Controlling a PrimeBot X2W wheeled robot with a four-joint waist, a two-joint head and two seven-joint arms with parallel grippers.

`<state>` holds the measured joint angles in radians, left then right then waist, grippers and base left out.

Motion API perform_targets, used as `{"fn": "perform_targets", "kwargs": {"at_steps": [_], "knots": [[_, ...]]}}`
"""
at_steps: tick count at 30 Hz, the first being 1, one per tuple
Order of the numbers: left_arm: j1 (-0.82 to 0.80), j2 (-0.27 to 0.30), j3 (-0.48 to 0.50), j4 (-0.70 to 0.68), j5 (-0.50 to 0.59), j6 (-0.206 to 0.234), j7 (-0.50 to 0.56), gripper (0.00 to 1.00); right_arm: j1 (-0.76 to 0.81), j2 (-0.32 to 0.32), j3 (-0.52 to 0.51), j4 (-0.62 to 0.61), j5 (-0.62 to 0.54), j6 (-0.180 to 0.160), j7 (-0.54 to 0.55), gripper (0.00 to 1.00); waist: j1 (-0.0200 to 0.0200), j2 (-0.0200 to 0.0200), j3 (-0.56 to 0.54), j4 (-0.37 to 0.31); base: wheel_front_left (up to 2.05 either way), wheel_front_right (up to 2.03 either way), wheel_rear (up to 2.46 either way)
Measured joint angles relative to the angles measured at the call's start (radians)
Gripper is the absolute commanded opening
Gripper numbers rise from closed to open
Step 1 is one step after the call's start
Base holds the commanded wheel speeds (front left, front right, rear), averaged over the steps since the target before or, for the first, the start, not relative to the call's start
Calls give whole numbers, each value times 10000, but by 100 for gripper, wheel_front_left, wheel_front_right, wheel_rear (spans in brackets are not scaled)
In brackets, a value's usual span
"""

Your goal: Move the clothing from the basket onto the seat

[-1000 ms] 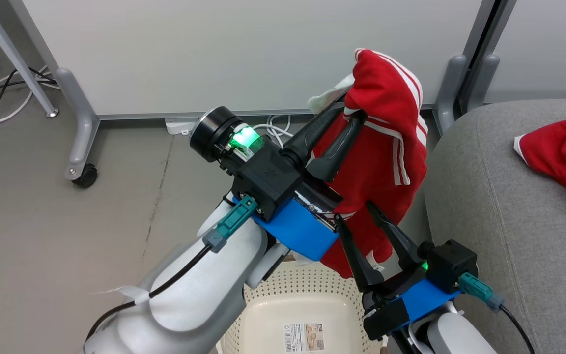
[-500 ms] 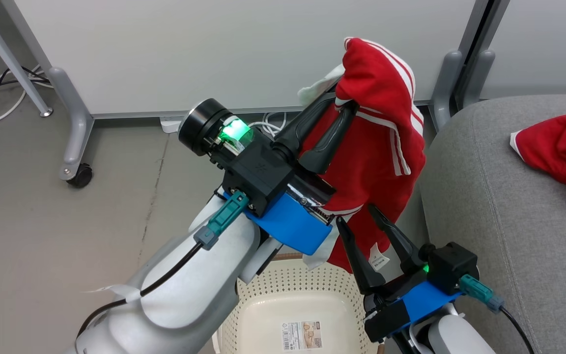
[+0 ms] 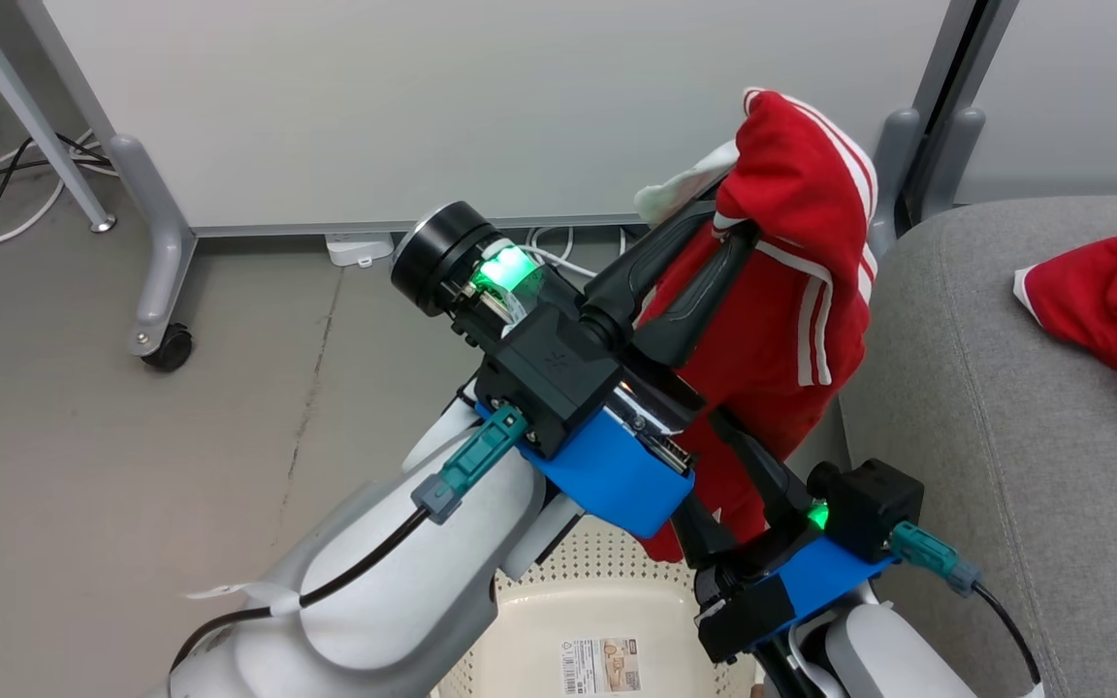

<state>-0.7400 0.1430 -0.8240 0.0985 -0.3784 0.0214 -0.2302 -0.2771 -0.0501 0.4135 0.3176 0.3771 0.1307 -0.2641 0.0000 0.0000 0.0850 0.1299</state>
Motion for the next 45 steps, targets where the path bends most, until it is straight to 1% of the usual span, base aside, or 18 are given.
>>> {"fn": "perform_targets", "kwargs": {"at_steps": [15, 33, 39, 40, 41, 45], "knots": [[33, 65, 2, 163, -125, 132, -17, 0, -109, 2, 81, -238, 140, 0, 0, 100, 0, 0, -66, 27, 0, 0, 0], [205, -58, -196, 585, -251, 167, -155, 0, -288, 2, 238, -731, 38, 0, 0, 100, 0, 0, 53, 115, 0, 0, 0], [223, -213, -274, 617, -251, 207, -192, 0, -357, 2, 280, -708, 38, 0, 0, 100, 0, 0, 82, 133, 0, 0, 0], [223, -215, -280, 621, -251, 207, -194, 0, -384, 2, 286, -698, 38, 0, 0, 83, 0, 0, 80, 136, 0, 0, 0], [223, -215, -284, 623, -249, 205, -194, 0, -395, 2, 286, -698, 40, 0, 0, 0, 0, 0, 81, 138, 0, 0, 0], [223, -207, -282, 677, -251, 203, -230, 0, -398, 2, 309, -644, 52, 0, 0, 0, 0, 0, 96, 132, 0, 0, 0]]}}
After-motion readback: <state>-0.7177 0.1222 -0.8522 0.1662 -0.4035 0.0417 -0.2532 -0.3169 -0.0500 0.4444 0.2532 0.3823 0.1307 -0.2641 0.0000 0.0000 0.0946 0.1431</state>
